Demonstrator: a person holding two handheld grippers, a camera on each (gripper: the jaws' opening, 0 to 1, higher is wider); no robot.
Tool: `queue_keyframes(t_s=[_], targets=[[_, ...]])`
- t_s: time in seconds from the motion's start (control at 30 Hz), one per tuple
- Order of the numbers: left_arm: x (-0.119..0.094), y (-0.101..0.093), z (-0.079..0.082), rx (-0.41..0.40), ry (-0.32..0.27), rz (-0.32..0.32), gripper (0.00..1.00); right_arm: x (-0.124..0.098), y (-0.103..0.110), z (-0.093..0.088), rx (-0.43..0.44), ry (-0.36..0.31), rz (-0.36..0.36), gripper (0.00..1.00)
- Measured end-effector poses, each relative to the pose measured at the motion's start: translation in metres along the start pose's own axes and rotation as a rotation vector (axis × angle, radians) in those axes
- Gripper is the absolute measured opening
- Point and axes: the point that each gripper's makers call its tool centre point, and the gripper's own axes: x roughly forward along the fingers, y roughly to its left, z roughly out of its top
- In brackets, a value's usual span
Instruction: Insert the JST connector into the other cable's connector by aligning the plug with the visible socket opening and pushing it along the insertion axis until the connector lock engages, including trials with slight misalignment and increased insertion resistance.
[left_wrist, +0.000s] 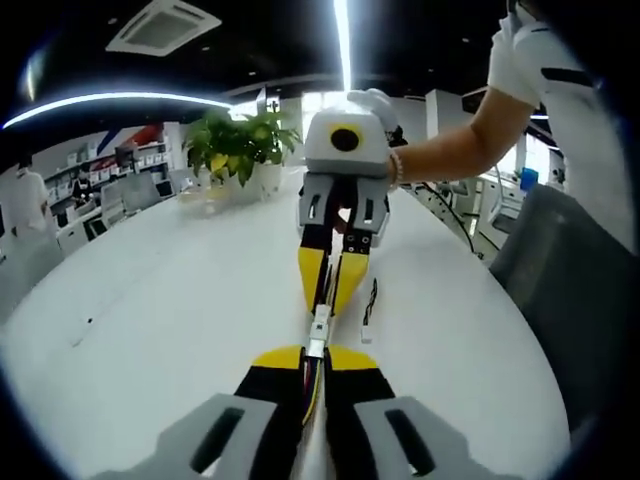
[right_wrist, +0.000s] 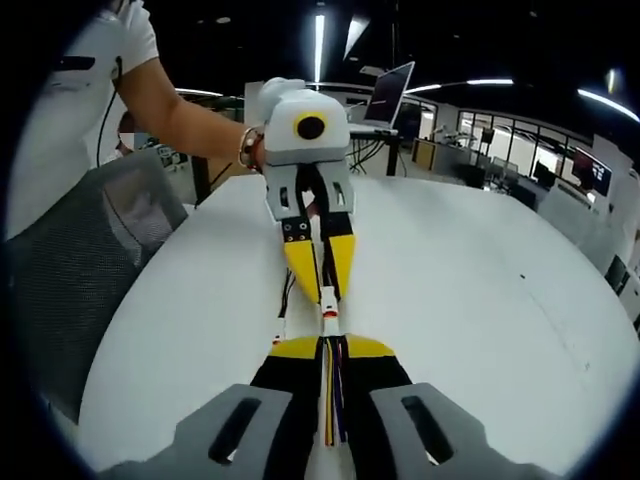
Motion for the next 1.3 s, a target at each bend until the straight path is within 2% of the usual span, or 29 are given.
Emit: queue_keyframes(t_s=[0.67,0.83,1.3], targets=[[0.0023,-0.0005,-0.0039,0.009,0.026,-0.008,0.00,0.0068,0.0045,-0.0040,-0.017,0.032,0.005,0.04],[0.0018,0.0008,-0.0027,-0.013,0.007,-0.002,0.00,0.0039,0.0022,-0.0007,0.017,-0.007,0.000,0.04],[-0.0018,0.0047,-0.0003,-0.019,-0.027,-0.007,0.00,0.0010,0.0020,0.0021,0.041,-0.037,-0.004,0.04]])
